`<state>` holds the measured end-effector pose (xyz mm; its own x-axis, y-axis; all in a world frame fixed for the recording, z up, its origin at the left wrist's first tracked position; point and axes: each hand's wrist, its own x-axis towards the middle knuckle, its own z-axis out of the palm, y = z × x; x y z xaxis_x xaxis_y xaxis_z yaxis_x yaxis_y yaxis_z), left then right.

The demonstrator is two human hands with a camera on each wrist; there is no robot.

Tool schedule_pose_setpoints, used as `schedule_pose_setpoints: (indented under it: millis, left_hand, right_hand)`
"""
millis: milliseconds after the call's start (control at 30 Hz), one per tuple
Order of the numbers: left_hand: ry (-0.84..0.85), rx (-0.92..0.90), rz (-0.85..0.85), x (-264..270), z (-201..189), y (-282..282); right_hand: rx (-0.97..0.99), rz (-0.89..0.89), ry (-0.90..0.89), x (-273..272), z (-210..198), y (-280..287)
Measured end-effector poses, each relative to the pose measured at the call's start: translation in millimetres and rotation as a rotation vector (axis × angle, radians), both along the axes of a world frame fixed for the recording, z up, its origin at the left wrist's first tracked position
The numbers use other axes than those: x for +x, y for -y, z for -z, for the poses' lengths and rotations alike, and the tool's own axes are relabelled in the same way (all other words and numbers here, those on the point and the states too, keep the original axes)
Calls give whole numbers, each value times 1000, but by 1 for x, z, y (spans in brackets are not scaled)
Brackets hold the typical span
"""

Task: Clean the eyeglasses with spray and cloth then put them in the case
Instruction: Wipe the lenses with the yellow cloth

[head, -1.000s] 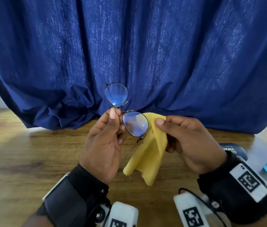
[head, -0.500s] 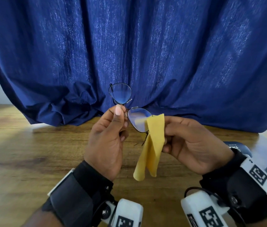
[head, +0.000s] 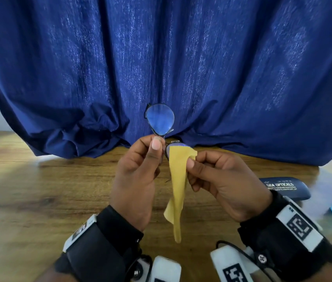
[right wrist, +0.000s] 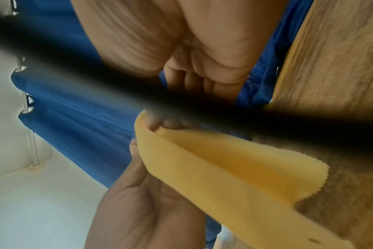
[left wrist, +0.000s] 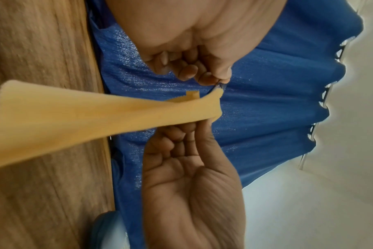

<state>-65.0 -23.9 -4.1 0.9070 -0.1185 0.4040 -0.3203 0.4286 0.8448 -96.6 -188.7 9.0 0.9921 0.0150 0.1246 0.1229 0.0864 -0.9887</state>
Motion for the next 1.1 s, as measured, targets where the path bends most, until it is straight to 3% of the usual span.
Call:
schedule_pose_setpoints:
  millis: [133, 233, 433, 700, 933, 1100]
  left_hand:
    - [74, 113, -68, 0, 0, 0]
    - [90, 241, -167, 3, 3, -2]
    - [10, 235, -225, 3, 6, -5]
    - [-85, 145, -170, 4, 6, -2]
    - [-124, 93, -207, 8, 8, -4]
    - [-133, 38, -240, 10, 3, -8]
  right_hand:
    - [-118, 71, 54, 1, 1, 6]
    - [-351, 144, 96, 2, 1, 10]
    - [-613, 218, 149, 2, 0, 12]
    - [-511, 273, 180, 4, 4, 4]
    - [-517, 218, 146, 1, 4, 7]
    - [-290, 306, 147, 7, 9, 10]
